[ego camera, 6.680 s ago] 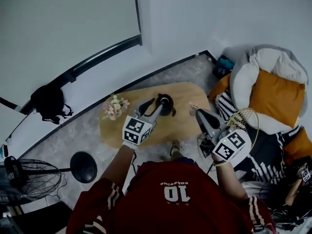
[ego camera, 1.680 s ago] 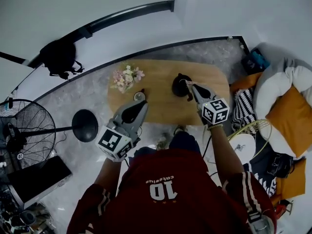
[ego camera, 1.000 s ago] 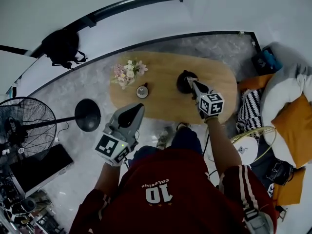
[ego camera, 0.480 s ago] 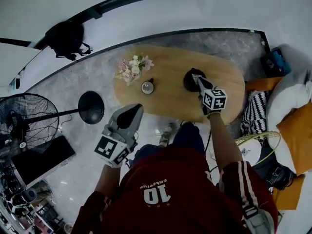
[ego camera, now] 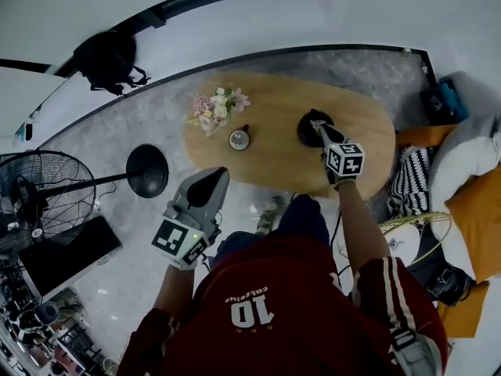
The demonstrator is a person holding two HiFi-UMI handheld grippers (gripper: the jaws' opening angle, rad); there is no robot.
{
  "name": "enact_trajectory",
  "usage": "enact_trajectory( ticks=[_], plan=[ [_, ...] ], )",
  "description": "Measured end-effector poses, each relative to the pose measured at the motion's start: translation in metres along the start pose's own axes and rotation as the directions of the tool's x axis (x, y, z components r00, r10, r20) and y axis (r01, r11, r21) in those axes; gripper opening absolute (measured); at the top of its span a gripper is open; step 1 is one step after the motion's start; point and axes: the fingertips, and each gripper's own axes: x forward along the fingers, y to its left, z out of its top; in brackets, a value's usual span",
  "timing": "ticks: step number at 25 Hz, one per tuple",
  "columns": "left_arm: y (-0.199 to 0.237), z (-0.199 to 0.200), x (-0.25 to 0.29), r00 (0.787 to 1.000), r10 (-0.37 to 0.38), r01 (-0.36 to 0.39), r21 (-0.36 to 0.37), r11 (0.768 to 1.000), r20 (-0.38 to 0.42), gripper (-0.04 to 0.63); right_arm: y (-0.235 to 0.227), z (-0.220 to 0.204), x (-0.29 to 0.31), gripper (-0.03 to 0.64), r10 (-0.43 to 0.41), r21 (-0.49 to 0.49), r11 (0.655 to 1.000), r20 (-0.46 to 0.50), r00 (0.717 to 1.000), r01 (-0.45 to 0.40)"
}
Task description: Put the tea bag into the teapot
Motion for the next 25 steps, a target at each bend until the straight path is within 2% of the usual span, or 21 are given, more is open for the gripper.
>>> enact_trajectory(
  ticks=[1, 4, 7, 18, 25],
  plan=[
    [0.000, 0.002, 0.000, 1.000, -0.003, 0.003, 0.002, 1.000, 0.005, 0.002, 0.000, 0.001, -0.001, 0.043, -0.003, -0.001, 1.000, 0.004, 1.000, 0.003],
    [-0.001, 0.005, -0.001, 1.000, -0.012, 0.012, 0.007, 1.000, 0.015, 0.002, 0.000, 0.004, -0.007, 0.077, -0.014, 0.001, 1.000, 0.014, 1.000, 0.014],
    [-0.001, 0.008, -0.004, 0.999, -0.017, 0.017, 0.010, 1.000, 0.028, 0.002, -0.001, 0.008, -0.014, 0.084, -0.023, -0.004, 1.000, 0.024, 0.999, 0.023],
    [-0.008, 0.029, -0.023, 0.995, -0.032, 0.028, 0.038, 0.999, 0.099, 0.002, 0.008, 0.027, -0.055, 0.075, -0.063, -0.042, 0.997, 0.081, 0.995, 0.067],
    [-0.020, 0.039, -0.036, 0.989, -0.076, 0.065, 0.086, 0.994, 0.128, 0.002, 0.015, 0.046, -0.102, 0.066, -0.100, -0.087, 0.990, 0.148, 0.984, 0.114]
  ],
)
